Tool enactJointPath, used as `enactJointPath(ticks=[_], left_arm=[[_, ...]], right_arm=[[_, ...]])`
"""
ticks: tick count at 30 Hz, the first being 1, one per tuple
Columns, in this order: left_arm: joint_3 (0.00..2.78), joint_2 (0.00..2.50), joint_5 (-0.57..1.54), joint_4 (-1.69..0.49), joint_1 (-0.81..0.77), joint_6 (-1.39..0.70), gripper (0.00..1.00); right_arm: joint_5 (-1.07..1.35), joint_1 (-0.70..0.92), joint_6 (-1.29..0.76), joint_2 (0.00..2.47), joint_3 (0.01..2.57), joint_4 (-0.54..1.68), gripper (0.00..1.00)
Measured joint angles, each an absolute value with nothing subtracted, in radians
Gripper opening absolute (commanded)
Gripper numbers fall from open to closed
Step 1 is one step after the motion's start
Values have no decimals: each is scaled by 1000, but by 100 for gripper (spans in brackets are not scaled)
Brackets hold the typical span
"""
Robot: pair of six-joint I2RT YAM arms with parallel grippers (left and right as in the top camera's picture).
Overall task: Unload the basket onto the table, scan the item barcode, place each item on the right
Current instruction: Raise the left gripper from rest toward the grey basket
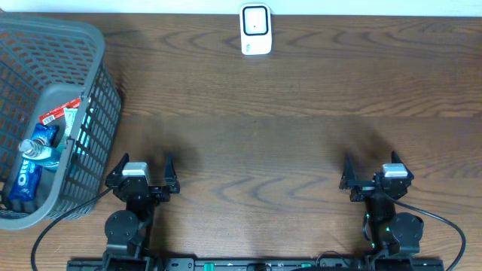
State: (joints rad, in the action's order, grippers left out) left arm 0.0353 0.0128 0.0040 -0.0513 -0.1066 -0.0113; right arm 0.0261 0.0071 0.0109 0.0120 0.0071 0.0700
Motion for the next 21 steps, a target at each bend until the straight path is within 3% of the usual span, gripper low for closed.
enactJointPath(ticks=[11,21], left_arm=[[74,41,216,-109,-107,-70,98],[427,269,282,-283,-107,-92,98]], right_arm=[[26,7,11,12,7,70,99],[25,7,10,12,7,70,99]])
